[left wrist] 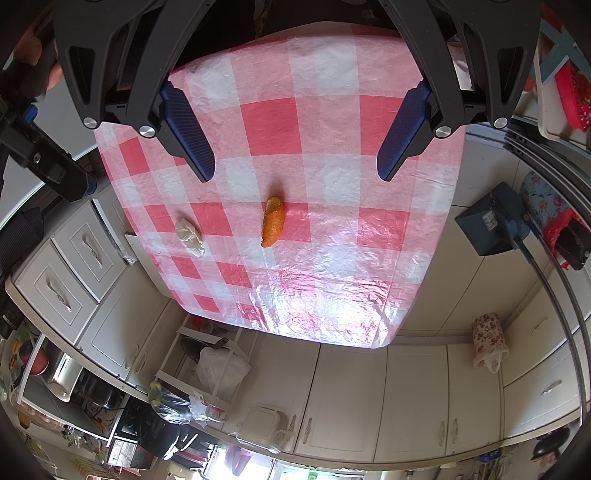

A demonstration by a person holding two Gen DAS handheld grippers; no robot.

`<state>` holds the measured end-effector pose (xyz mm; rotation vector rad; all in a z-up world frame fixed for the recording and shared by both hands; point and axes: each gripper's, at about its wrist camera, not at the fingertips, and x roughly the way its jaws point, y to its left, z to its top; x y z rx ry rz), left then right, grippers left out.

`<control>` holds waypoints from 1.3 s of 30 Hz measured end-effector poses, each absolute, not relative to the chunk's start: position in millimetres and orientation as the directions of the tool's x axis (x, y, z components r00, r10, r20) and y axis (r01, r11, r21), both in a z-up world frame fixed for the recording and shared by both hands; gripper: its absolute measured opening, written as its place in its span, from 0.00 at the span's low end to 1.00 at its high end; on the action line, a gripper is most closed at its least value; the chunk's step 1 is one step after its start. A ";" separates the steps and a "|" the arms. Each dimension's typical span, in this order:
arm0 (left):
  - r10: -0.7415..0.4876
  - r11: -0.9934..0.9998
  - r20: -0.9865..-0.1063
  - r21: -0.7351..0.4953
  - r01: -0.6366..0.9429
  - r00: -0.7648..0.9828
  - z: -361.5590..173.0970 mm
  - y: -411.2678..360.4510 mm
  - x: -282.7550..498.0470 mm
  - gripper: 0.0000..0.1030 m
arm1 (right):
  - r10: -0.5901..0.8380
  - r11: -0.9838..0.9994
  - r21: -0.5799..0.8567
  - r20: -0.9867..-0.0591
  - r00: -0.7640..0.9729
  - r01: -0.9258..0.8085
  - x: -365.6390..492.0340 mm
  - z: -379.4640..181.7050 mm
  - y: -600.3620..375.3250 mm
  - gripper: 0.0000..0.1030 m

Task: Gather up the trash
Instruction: 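Grasp the orange peel with the left gripper while the right grasps the white tissue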

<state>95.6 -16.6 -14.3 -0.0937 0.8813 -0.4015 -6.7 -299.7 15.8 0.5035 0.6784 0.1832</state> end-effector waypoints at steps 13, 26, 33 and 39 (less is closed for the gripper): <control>-0.390 0.920 -0.745 -0.293 0.261 0.540 -25.0 2.1 107.5 0.83 | 0.235 0.924 0.371 -0.745 0.624 0.094 64.7 -20.1 -366.4 0.83; -0.290 0.936 -0.822 -0.136 0.325 0.490 -57.2 -85.9 159.0 0.83 | 0.131 0.989 0.148 -0.767 0.628 -0.026 125.8 -64.8 -342.2 0.74; -0.181 0.957 -0.839 -0.031 0.287 0.514 -80.7 -105.3 183.4 0.78 | 0.115 0.993 0.096 -0.797 0.593 -0.063 133.7 -77.9 -336.0 0.56; -0.166 0.939 -0.841 0.024 0.342 0.515 -91.5 -125.0 183.5 0.17 | 0.112 0.994 0.088 -0.796 0.595 -0.069 133.6 -80.2 -343.7 0.23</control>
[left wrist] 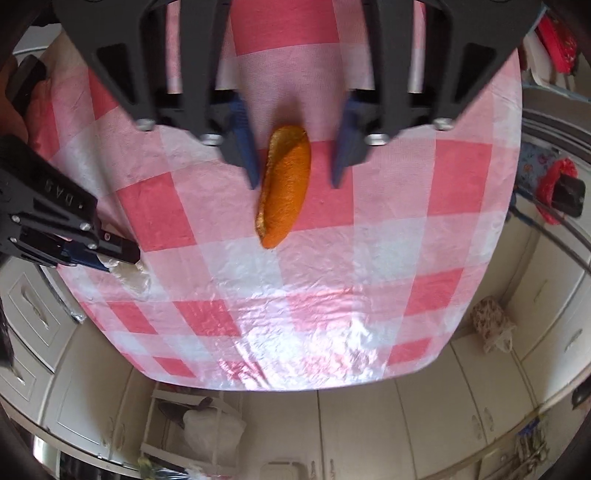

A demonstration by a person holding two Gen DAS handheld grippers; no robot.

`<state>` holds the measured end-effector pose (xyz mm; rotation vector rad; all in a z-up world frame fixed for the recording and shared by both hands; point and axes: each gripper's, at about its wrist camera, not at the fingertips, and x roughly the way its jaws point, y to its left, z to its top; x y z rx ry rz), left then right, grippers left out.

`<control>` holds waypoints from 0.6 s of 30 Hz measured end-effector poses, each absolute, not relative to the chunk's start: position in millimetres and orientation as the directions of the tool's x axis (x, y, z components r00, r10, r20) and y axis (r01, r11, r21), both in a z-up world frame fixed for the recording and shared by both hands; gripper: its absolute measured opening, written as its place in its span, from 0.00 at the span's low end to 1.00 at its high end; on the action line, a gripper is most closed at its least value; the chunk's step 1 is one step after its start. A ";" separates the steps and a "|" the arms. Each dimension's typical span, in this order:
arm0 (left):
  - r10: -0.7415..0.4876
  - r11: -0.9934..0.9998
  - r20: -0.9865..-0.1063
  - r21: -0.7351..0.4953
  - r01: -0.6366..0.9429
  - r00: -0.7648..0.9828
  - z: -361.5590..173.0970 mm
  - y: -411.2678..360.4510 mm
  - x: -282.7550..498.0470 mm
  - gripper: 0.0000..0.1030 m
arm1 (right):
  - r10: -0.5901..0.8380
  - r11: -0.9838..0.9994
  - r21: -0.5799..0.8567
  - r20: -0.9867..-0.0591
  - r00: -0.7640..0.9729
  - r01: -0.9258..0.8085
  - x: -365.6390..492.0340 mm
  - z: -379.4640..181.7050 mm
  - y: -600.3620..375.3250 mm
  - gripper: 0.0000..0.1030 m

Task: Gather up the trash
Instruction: 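Grasp the orange peel with the left gripper while the right grasps the white tissue, then carry the orange peel and white tissue in both grippers to the yellow bin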

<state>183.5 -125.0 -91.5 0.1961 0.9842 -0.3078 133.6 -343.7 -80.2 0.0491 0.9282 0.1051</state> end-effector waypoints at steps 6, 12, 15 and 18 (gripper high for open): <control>-0.314 0.925 -0.792 -0.130 0.357 0.524 -70.6 -117.4 171.8 0.13 | 0.206 0.972 0.230 -0.749 0.630 -0.045 99.7 -62.4 -367.9 0.22; -0.510 0.832 -0.703 -0.255 0.493 0.497 -29.1 -125.5 129.9 0.13 | 0.256 0.929 0.370 -0.659 0.708 0.009 16.1 -32.8 -411.5 0.22; -0.594 0.751 -0.706 -0.314 0.581 0.386 -18.6 -154.9 107.0 0.13 | 0.219 0.914 0.399 -0.638 0.738 0.074 -33.3 -26.6 -445.6 0.22; -0.642 0.675 -0.705 -0.333 0.658 0.301 -8.9 -194.2 72.5 0.13 | 0.159 0.904 0.399 -0.647 0.746 0.153 -77.6 -28.8 -480.4 0.22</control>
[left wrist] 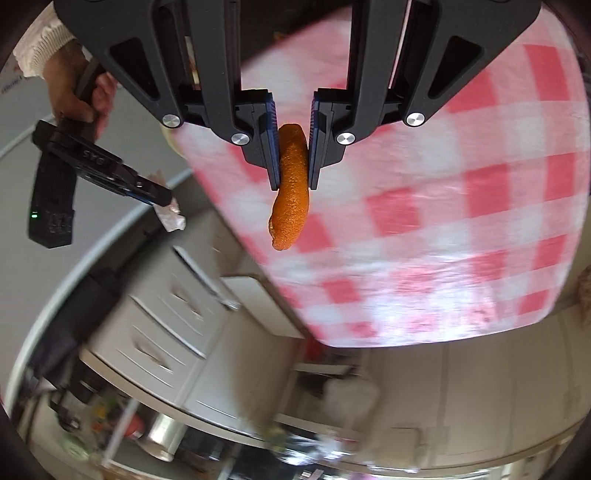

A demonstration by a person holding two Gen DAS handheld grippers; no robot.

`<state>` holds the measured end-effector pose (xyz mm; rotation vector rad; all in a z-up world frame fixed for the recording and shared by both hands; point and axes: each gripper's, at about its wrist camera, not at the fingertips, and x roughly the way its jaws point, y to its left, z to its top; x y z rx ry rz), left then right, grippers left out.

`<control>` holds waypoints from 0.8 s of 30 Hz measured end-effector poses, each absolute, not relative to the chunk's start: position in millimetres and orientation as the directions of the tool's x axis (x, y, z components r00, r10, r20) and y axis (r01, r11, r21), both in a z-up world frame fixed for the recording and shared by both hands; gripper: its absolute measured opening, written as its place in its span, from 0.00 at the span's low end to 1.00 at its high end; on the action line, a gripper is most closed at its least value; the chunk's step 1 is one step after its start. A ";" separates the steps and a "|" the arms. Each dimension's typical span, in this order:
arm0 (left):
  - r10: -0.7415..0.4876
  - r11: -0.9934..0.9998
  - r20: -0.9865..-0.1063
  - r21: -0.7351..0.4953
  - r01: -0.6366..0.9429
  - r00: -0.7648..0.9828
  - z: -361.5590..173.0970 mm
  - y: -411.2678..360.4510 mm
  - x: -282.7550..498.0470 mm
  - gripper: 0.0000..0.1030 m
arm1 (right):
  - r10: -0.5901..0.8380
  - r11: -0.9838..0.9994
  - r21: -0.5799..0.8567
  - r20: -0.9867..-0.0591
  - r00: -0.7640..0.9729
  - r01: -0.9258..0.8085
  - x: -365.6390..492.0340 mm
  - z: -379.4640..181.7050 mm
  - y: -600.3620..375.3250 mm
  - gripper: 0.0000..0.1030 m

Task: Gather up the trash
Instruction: 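Carry the orange peel and white tissue in both grippers to the yellow bin, then open both grippers over the yellow bin to drop peel and tissue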

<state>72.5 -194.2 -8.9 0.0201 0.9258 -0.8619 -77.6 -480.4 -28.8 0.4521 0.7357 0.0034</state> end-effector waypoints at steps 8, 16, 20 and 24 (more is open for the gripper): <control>-0.656 0.522 -0.747 -0.343 0.781 0.110 -12.2 -323.6 -15.1 0.13 | 0.048 0.842 0.401 -0.722 0.690 0.360 -154.2 -82.2 -540.0 0.23; -0.506 0.500 -0.863 -0.302 0.811 -0.009 -69.5 -434.3 -61.8 0.14 | 0.070 0.756 0.435 -0.797 0.599 0.490 -178.2 -159.7 -566.8 0.38; -0.430 0.526 -0.902 -0.274 0.805 -0.027 -96.8 -454.9 -62.3 0.39 | 0.056 0.721 0.449 -0.797 0.602 0.527 -194.3 -165.1 -576.0 0.50; -0.449 0.550 -0.889 -0.194 0.812 0.092 -81.9 -444.7 -68.0 0.61 | 0.023 0.714 0.443 -0.789 0.614 0.542 -204.0 -154.2 -579.7 0.58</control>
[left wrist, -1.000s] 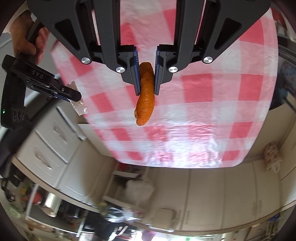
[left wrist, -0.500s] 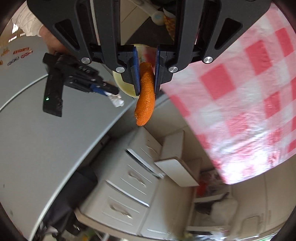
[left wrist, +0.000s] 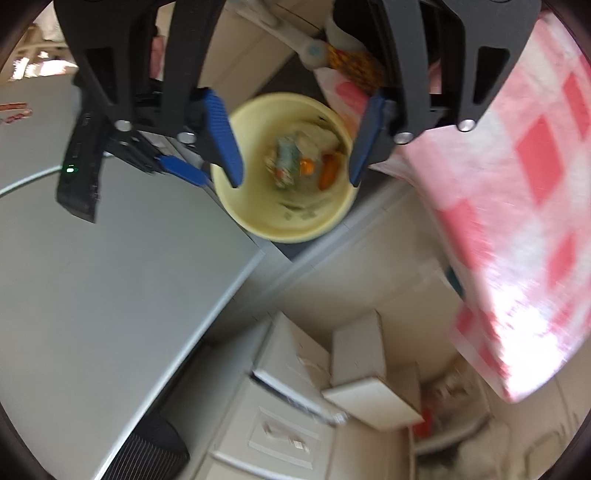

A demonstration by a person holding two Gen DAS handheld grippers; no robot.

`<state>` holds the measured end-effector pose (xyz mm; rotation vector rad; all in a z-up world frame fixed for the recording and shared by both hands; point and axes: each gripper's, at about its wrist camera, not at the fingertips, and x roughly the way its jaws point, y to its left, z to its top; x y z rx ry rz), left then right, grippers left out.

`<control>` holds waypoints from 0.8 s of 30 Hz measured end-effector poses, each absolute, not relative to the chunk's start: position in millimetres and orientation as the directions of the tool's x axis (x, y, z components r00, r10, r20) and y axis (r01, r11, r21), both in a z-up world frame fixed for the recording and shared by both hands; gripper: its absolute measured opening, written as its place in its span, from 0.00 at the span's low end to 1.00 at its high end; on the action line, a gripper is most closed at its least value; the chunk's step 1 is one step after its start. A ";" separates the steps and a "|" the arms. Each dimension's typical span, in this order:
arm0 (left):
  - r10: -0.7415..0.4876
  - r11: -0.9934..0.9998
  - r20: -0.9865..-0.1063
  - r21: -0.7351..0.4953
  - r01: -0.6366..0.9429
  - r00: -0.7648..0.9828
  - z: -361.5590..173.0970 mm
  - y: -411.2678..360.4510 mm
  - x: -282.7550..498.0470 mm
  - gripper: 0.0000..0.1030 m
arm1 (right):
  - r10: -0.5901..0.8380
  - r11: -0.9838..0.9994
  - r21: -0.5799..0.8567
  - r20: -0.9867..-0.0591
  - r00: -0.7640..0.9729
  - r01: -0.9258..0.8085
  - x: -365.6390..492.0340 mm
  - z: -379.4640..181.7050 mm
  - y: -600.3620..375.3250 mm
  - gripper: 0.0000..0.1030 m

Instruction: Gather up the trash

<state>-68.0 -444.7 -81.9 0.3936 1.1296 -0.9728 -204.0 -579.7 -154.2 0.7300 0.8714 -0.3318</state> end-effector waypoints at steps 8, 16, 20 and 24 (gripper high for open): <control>-0.523 0.668 -0.756 -0.078 0.740 0.393 -9.3 -363.6 -75.1 0.89 | -0.040 0.768 0.426 -0.714 0.699 0.479 -196.0 -87.7 -544.0 0.79; -0.444 0.825 -0.621 -0.002 0.566 0.646 47.9 -241.5 -62.2 0.93 | -0.021 0.870 0.393 -0.571 0.820 0.296 -166.6 -2.3 -454.1 0.91; -0.344 0.899 -0.572 0.028 0.437 0.745 67.6 -181.2 -60.4 0.93 | 0.025 0.920 0.352 -0.494 0.869 0.173 -154.3 32.9 -397.2 0.92; -0.273 0.942 -0.540 0.017 0.335 0.796 79.5 -127.1 -57.6 0.93 | 0.075 0.949 0.307 -0.425 0.902 0.065 -149.2 60.5 -350.8 0.93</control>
